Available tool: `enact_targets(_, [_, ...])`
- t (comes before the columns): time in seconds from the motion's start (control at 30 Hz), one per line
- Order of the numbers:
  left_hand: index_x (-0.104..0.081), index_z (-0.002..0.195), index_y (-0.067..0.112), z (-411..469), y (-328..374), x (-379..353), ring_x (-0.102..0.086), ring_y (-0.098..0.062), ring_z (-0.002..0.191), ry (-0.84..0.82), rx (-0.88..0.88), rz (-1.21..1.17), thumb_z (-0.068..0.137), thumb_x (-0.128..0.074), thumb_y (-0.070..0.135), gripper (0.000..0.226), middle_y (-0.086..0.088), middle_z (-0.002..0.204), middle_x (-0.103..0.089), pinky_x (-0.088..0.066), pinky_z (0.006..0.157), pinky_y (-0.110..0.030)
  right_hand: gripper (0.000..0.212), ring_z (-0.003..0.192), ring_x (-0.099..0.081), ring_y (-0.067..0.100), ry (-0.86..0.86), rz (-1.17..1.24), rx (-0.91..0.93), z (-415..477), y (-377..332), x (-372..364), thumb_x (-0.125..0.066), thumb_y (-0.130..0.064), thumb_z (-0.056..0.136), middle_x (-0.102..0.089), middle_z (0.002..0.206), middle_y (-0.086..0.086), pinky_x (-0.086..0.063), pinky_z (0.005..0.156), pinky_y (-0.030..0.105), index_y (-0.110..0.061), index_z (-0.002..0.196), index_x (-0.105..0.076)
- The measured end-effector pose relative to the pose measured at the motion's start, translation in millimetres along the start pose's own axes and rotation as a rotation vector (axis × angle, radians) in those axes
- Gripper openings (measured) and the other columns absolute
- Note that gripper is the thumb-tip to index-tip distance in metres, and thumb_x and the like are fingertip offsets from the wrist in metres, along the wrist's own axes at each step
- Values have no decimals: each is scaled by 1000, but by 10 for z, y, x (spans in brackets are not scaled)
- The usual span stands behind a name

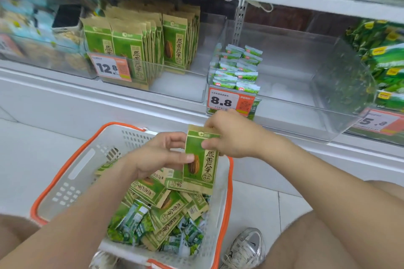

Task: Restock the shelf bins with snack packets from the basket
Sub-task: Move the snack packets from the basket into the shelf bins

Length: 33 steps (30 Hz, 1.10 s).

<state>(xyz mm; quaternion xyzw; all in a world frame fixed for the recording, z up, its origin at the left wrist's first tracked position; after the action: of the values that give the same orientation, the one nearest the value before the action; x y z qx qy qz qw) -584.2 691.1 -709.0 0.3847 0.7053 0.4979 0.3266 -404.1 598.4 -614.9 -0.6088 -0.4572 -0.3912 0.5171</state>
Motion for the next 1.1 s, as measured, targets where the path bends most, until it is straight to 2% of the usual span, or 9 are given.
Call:
enact_targets(0.1, [-73, 126, 15, -87, 281, -36, -74, -35, 108, 145, -98, 28, 95, -71, 39, 39, -12, 119, -77, -61, 90, -49, 23, 81, -64, 19, 146, 101, 0, 4, -41, 236, -80, -42, 86, -64, 74, -8, -55, 75, 37, -28, 80, -62])
enact_targets(0.27, [-76, 119, 8, -169, 707, -26, -77, -33, 91, 379, -300, -38, 101, -61, 32, 34, -15, 107, -79, -65, 72, -45, 37, 65, -69, 11, 507, 385, -76, 81, -128, 506, -81, -46, 84, -71, 62, -1, -54, 68, 32, -26, 110, -64])
enact_targets(0.5, [-77, 104, 3, -164, 1246, 147, -75, -25, 77, 517, -459, -3, 107, -56, 31, 36, -14, 93, -79, -62, 64, -38, 24, 53, -64, 16, 547, 470, -26, 307, -346, 763, -65, -46, 97, -70, 60, 3, -51, 54, 33, -24, 94, -73])
enact_targets(0.6, [-78, 103, 10, -70, 1459, 338, -77, -24, 87, 615, -483, 215, 106, -59, 41, 36, -7, 94, -80, -64, 78, -50, 33, 66, -69, 23, 623, 512, -99, 578, -350, 856, -62, -47, 97, -72, 67, 5, -58, 61, 42, -16, 91, -72])
enact_targets(0.77, [-81, 93, 20, 7, 1823, 611, -73, -5, 81, 912, -511, 515, 97, -71, 41, 23, 9, 83, -78, -60, 80, -34, 43, 73, -63, 35, 705, 550, -205, 1058, -387, 1016, -62, -45, 98, -60, 65, 7, -53, 70, 43, -5, 85, -66])
enact_targets(0.87, [-81, 89, 20, 42, 1972, 758, -71, -15, 88, 891, -427, 802, 100, -66, 33, 22, 6, 88, -78, -56, 84, -34, 40, 99, -63, 36, 787, 590, -305, 1293, -365, 1100, -56, -43, 103, -57, 78, 8, -44, 72, 40, -13, 78, -50])
enact_targets(0.97, [-73, 96, 26, 109, 1975, 899, -63, -24, 103, 915, -386, 1050, 96, -66, 23, 8, -1, 109, -68, -53, 91, -40, 36, 108, -54, 33, 811, 608, -380, 1484, -324, 1145, -51, -41, 106, -55, 88, 8, -38, 74, 39, -9, 89, -50])
enact_targets(1.03, [-61, 109, 22, 156, 1944, 934, -51, -33, 111, 974, -334, 1186, 91, -69, 22, 20, -7, 121, -49, -50, 94, -48, 32, 103, -45, 27, 808, 593, -405, 1564, -349, 1159, -47, -39, 109, -52, 97, 8, -31, 75, 37, -9, 98, -47])
enact_targets(1.1, [-49, 117, 17, 195, 1913, 961, -46, -37, 110, 1038, -318, 1252, 87, -76, 26, 41, -11, 125, -40, -48, 91, -48, 29, 105, -51, 34, 843, 554, -434, 1639, -379, 1167, -46, -37, 110, -58, 110, 15, -32, 76, 38, -9, 107, -47])
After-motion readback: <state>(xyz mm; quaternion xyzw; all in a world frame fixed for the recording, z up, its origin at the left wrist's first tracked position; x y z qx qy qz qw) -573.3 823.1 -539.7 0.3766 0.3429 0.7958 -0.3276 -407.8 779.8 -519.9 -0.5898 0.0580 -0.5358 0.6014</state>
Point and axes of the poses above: each hand's wrist, its own z-axis towards the middle knuckle, its own x-axis out of the back of the hand, y = z × x, the point moved 2 cm from there along z, towards the middle knuckle
